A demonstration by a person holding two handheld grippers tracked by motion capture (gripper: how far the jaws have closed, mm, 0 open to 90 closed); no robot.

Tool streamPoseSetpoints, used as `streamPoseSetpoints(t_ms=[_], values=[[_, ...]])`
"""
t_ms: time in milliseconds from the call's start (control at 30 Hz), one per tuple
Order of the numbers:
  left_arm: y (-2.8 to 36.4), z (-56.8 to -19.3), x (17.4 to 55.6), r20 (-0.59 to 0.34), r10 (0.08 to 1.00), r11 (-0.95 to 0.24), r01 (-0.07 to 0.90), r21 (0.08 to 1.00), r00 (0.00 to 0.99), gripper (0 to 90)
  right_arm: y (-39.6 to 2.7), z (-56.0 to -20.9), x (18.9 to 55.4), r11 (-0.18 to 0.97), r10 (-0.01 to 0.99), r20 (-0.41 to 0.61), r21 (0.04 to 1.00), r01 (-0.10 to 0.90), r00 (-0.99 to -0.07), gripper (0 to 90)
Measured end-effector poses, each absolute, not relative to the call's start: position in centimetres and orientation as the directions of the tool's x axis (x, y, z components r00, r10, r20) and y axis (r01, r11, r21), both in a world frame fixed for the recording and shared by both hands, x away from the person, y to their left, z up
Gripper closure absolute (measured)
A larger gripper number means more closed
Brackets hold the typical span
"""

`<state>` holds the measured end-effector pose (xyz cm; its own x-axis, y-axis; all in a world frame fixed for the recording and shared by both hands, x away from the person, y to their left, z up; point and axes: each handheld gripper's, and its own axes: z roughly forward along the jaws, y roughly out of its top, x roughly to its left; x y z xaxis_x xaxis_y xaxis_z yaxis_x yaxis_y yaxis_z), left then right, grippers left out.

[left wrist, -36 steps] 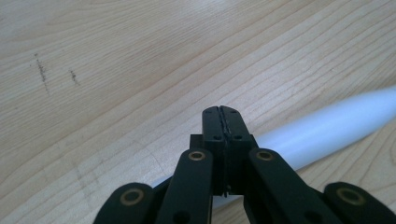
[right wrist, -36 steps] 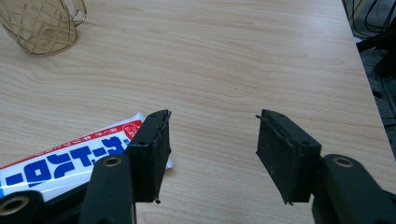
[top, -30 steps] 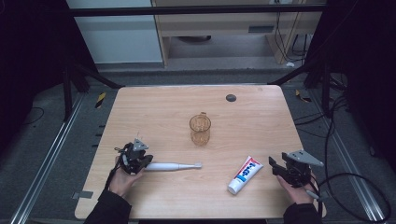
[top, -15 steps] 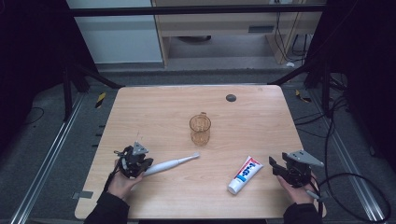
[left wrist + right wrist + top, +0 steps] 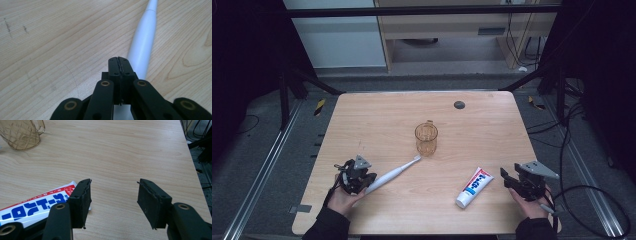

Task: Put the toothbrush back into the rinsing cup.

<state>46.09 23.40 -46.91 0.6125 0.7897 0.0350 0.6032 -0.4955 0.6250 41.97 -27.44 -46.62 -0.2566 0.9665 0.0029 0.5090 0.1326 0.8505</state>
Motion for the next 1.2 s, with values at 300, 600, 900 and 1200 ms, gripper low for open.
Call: streamPoseSetpoints(t_ms=[300,600,900,1200], values=[[23.6,-46.9,45.5,0.030,0.787,-0.496,0.603,0.626,0.617,89.5,-27.5,-46.6,42.0,0.137,0.966,-0.003,0.852,0.505,-0.258,44.0],[23.7,-46.8,45.1,0.027,0.781,-0.499,0.598,0.628,0.624,89.3,-27.5,-46.6,41.9,0.132,0.967,0.002,0.852,0.507,-0.257,44.1],[23.9,-46.5,44.8,0.027,0.790,-0.479,0.590,0.650,0.612,84.0,-27.5,-46.6,41.9,0.134,0.966,0.001,0.853,0.505,-0.257,44.0],[24.9,-44.9,45.6,0.015,0.831,-0.387,0.559,0.733,0.555,57.1,-27.4,-46.5,42.0,0.127,0.967,0.009,0.851,0.510,-0.256,43.6]])
